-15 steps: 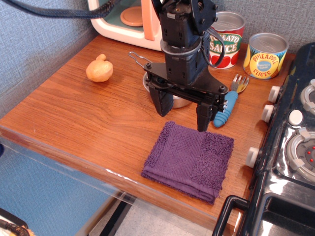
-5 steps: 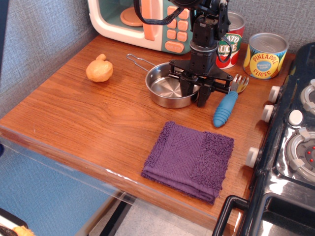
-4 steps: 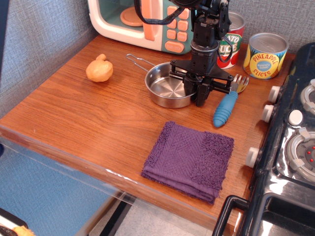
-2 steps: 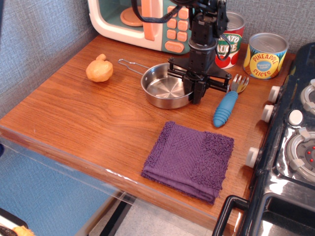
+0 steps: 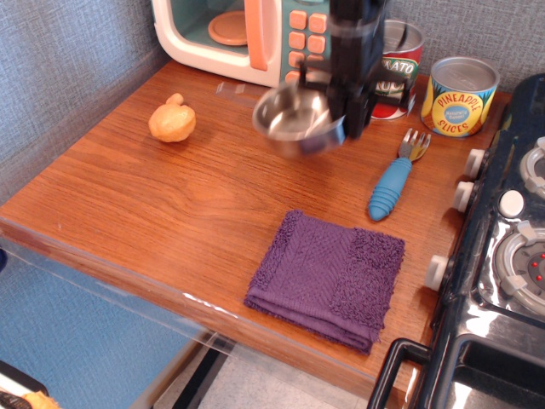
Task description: Place the metal pot on top of the purple towel.
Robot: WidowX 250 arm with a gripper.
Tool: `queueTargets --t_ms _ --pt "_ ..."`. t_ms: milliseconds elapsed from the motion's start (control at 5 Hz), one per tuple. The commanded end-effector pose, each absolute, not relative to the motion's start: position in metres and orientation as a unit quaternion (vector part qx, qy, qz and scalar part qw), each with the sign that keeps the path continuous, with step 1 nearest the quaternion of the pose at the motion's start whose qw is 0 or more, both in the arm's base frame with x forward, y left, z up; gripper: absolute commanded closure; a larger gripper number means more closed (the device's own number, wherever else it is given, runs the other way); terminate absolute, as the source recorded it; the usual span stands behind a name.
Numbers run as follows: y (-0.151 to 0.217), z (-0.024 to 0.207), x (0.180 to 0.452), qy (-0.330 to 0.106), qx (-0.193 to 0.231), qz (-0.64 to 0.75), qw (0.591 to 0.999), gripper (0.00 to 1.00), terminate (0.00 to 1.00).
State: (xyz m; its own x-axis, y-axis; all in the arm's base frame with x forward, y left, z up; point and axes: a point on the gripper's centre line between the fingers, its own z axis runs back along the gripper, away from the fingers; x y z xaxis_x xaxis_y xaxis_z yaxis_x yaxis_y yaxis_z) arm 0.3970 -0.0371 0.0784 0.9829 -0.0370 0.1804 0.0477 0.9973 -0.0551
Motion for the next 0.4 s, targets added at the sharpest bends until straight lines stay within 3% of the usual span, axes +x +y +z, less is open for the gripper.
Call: queueTargets --t_ms 0,200 --pt "-0.080 0.131 0.333 -0.147 -0.030 -0.097 0.984 1.00 0.00" --pt "-0.094 0.115 0.294 -0.126 -0.030 -0.104 0.986 1.00 0.00"
